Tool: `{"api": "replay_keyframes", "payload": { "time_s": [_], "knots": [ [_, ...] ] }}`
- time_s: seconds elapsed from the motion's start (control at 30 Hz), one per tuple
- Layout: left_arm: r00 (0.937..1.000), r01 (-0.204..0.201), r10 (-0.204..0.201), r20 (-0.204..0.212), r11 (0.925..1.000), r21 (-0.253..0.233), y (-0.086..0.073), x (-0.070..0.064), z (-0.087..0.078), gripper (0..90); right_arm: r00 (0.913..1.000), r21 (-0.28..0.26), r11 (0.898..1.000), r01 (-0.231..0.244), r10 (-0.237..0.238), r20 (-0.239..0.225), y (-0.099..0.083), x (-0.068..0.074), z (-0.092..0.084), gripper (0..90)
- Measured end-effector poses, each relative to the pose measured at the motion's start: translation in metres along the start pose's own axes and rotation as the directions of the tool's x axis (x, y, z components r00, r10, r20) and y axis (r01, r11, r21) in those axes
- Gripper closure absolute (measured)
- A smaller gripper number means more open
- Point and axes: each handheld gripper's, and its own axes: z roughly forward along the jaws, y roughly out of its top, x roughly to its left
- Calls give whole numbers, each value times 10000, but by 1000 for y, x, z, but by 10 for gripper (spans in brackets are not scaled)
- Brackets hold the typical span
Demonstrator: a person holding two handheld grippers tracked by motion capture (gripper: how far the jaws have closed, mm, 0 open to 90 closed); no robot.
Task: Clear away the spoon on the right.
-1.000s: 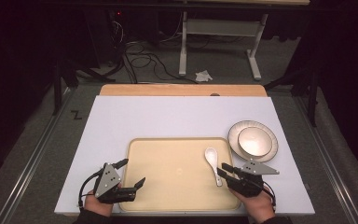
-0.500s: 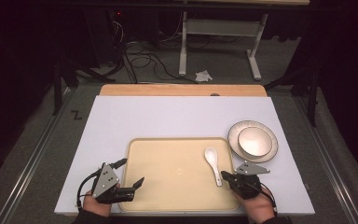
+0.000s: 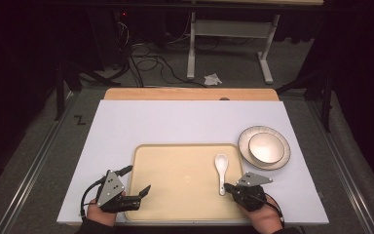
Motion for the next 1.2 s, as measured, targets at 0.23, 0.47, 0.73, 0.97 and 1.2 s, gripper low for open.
{"api": "replay_keyframes", "payload": {
  "time_s": [0.23,0.47,0.73,0.97,1.2],
  "knots": [
    [10000,-2,2,14,10000,-4,0,0,0,159,10000,-216,9997,-72,73,52,0,-3,-4,900],
    [10000,-3,3,17,10000,-2,0,0,0,159,9990,-979,9943,-422,408,-163,0,-14,-15,813],
    [10000,-4,4,-15,10000,49,-1,0,0,159,9970,-2449,9669,-711,763,120,-8,-39,-46,505],
    [10000,57,-57,-55,9999,85,-1,0,2,159,9962,-3225,9434,-779,860,109,-20,-55,-69,212],
    [10000,32,-31,-25,9999,155,-1,-1,3,159,9904,-3208,9409,-1084,1299,463,-21,-58,-70,8]
  ]
}}
